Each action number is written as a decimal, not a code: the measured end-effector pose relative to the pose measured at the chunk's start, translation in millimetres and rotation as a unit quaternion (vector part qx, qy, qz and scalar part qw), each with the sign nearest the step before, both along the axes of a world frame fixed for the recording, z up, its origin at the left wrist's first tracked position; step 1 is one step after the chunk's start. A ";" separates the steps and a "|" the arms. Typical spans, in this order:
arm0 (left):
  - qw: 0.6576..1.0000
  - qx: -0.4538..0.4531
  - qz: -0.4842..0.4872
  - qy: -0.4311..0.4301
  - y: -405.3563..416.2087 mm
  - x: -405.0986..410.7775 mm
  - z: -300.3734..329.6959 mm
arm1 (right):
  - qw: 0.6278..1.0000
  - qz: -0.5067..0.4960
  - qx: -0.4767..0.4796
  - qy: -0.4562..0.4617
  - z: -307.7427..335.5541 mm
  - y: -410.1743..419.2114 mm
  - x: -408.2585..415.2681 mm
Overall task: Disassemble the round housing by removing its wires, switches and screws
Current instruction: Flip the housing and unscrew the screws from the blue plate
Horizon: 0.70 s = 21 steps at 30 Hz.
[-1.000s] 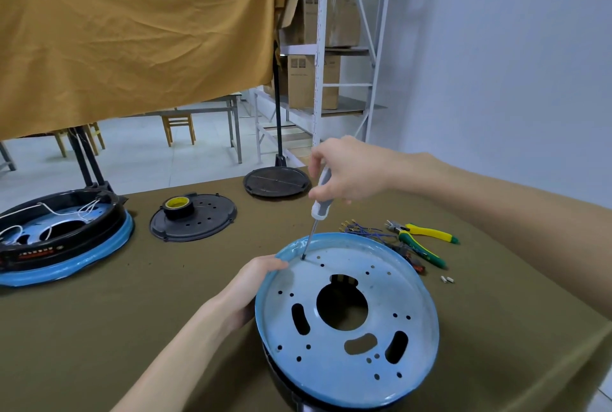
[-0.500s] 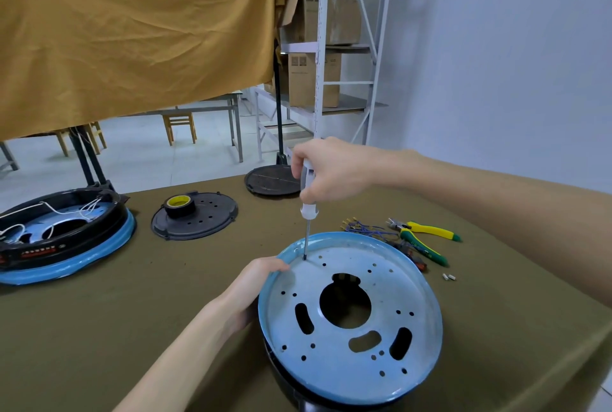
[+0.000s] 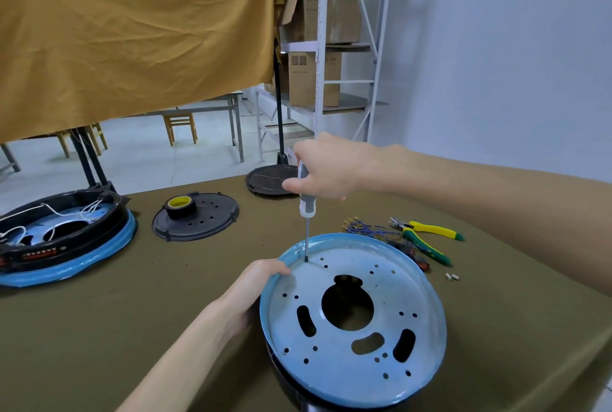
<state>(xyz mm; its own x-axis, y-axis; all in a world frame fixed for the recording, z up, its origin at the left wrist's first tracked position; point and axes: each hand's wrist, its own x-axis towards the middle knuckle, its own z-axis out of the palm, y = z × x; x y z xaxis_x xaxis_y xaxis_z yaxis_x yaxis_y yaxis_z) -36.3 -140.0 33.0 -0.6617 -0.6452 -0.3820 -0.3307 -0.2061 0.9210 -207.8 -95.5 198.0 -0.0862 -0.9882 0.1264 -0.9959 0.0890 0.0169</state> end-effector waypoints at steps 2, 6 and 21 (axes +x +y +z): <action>1.000 0.006 -0.002 -0.005 -0.4 1.0 3.3 | 1.000 -0.008 0.002 -0.023 0.7 -1.0 0.6; 1.000 0.023 -0.002 -0.013 -3.3 1.6 5.7 | 0.992 -0.006 0.049 -0.116 8.3 -0.7 5.0; 0.998 0.033 0.055 -0.029 0.4 -8.2 6.7 | 0.998 0.032 0.041 -0.027 3.3 -5.7 8.0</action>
<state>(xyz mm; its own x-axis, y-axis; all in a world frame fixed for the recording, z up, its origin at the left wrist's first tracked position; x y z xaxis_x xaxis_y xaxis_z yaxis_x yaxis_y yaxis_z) -44.5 -139.6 39.7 -0.5634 -0.6852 -0.4615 -0.3552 -0.3035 0.8842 -199.9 -101.3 201.2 -0.0279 -0.9987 0.0419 -0.9991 0.0266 -0.0318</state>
